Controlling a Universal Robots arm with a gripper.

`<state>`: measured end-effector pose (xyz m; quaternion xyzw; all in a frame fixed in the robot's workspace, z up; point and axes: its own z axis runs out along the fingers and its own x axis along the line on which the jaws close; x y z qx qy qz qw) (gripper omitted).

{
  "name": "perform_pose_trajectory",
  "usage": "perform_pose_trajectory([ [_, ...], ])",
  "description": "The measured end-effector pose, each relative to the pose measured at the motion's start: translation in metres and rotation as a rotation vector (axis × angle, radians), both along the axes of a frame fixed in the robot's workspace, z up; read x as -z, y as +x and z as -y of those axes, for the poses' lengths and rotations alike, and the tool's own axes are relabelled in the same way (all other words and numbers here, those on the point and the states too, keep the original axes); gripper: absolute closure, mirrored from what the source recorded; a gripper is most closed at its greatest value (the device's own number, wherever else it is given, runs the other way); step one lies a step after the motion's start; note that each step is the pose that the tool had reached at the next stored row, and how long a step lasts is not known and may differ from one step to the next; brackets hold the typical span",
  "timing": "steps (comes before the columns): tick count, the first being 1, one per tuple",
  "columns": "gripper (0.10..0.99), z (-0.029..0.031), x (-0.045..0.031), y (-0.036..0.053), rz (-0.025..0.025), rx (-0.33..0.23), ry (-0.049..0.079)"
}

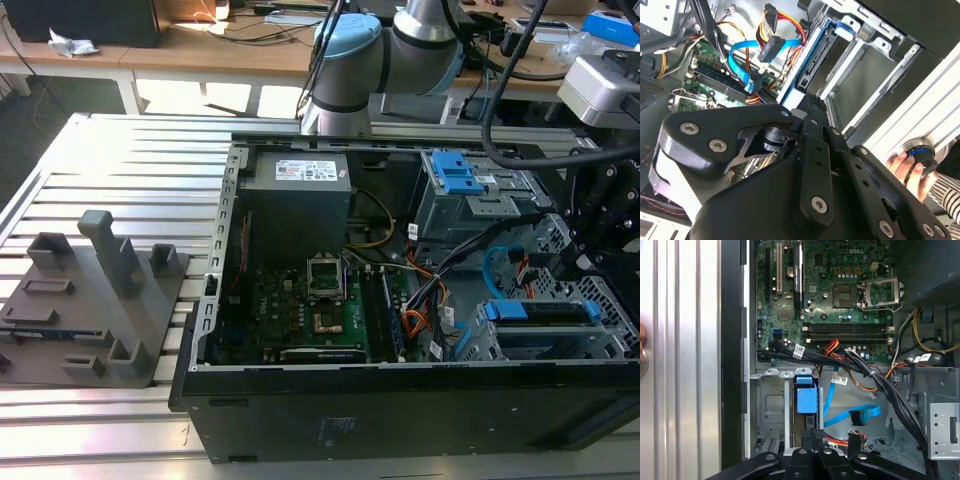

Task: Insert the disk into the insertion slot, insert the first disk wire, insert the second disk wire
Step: 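Insert the first disk wire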

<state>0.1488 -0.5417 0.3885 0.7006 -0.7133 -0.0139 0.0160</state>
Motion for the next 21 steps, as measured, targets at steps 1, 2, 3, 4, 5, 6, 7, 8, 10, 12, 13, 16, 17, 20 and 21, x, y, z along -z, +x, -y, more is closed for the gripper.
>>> perform_pose_trajectory([
  [1, 0.980, -0.0016, 0.0000, 0.0018, 0.0000, 0.000, 0.000],
  [2, 0.980, -0.0049, 0.0002, 0.0046, -0.0001, 0.000, 0.000],
  [3, 0.980, -0.0108, 0.0004, 0.0084, -0.0001, 0.000, 0.000],
  [4, 0.980, -0.0161, 0.0008, 0.0106, -0.0001, 0.000, 0.000],
  [5, 0.980, -0.0223, 0.0009, 0.0126, -0.0001, 0.000, 0.000],
  [6, 0.980, -0.0346, 0.0015, 0.0164, -0.0001, 0.000, 0.000],
  [7, 0.980, -0.0413, 0.0040, 0.0170, -0.0001, 0.000, 0.000],
  [8, 0.980, -0.0444, 0.0085, 0.0169, -0.0001, 0.000, 0.000],
  [10, 0.980, -0.0455, 0.0131, 0.0156, -0.0001, 0.002, -0.001],
  [12, 0.980, -0.0458, 0.0160, 0.0131, 0.0000, 0.012, -0.008],
  [13, 0.980, -0.0458, 0.0162, 0.0125, 0.0000, 0.014, -0.009],
  [16, 0.980, -0.0458, 0.0163, 0.0125, -0.0001, 0.014, -0.009],
  [17, 0.918, -0.0458, 0.0163, 0.0125, 0.0000, 0.014, -0.009],
  [20, 0.725, -0.0458, 0.0165, 0.0125, -0.0001, 0.014, -0.010],
  [21, 0.725, -0.0459, 0.0171, 0.0125, -0.0001, 0.015, -0.013],
])
